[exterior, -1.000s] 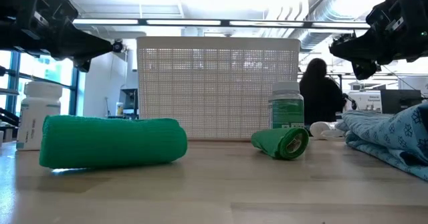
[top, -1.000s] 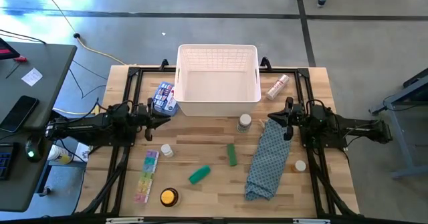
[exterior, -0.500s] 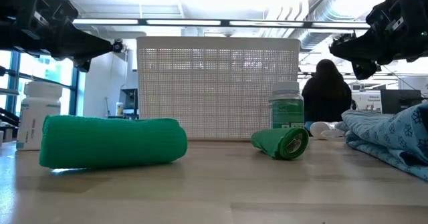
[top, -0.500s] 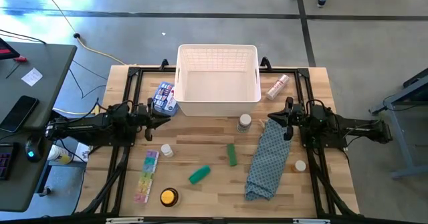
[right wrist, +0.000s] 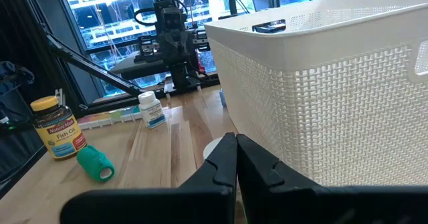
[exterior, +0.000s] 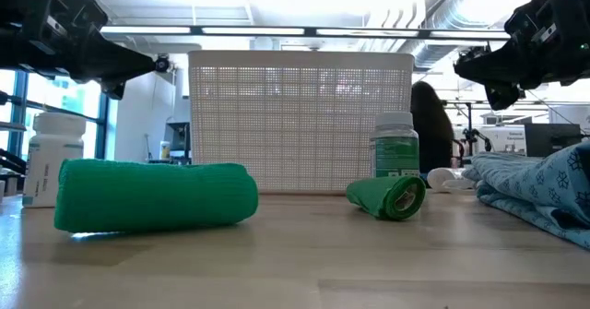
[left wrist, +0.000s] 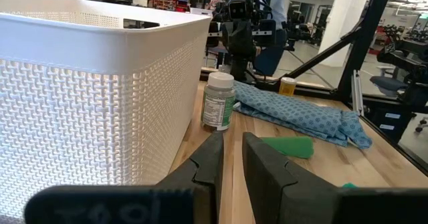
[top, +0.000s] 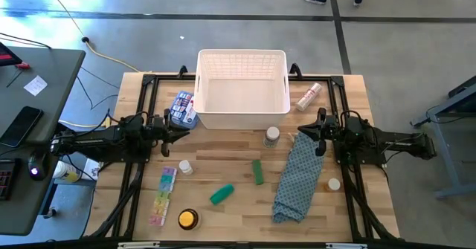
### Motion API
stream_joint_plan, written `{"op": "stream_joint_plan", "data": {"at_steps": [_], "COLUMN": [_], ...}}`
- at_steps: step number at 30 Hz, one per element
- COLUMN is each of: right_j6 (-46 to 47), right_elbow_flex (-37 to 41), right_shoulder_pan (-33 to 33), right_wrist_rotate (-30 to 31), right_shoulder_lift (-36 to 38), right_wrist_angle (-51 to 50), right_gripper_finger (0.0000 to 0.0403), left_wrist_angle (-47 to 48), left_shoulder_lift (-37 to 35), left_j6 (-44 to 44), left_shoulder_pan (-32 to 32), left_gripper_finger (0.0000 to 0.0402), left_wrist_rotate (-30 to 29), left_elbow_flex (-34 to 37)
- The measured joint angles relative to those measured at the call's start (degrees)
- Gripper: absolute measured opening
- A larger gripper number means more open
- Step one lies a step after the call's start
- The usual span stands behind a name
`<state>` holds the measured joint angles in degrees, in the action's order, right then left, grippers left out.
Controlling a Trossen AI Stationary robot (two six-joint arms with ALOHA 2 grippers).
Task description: Pick & place medical supplies in basket/bin
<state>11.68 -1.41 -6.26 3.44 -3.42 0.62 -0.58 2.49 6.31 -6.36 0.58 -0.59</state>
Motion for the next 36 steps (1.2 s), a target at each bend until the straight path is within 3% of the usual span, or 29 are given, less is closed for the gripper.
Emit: {"op": "stream_joint_plan", "data": {"at_steps": [20,30,36], "right_j6": [0.0,-2.3,-4.2], "right_elbow_flex": [0.0,0.0,0.0], "right_shoulder_pan": [0.0,0.0,0.0], "right_wrist_rotate": [0.0,0.0,0.0], "right_shoulder_lift": [0.0,0.0,0.0], "right_wrist_angle": [0.0,0.0,0.0], "right_gripper_finger": [0.0000,0.0000,0.0000], "left_wrist_angle": [-0.2,-0.7,-0.5], "left_shoulder_lift": [0.0,0.0,2.1], "left_j6": [0.3,19.3,19.5], "left_shoulder_pan": [0.0,0.0,0.0], "left_gripper_finger": [0.0090,0.0090,0.0090], "left_wrist_rotate": [-0.9,-3.0,-4.4], "left_elbow_flex": [0.0,-4.3,-8.9]}}
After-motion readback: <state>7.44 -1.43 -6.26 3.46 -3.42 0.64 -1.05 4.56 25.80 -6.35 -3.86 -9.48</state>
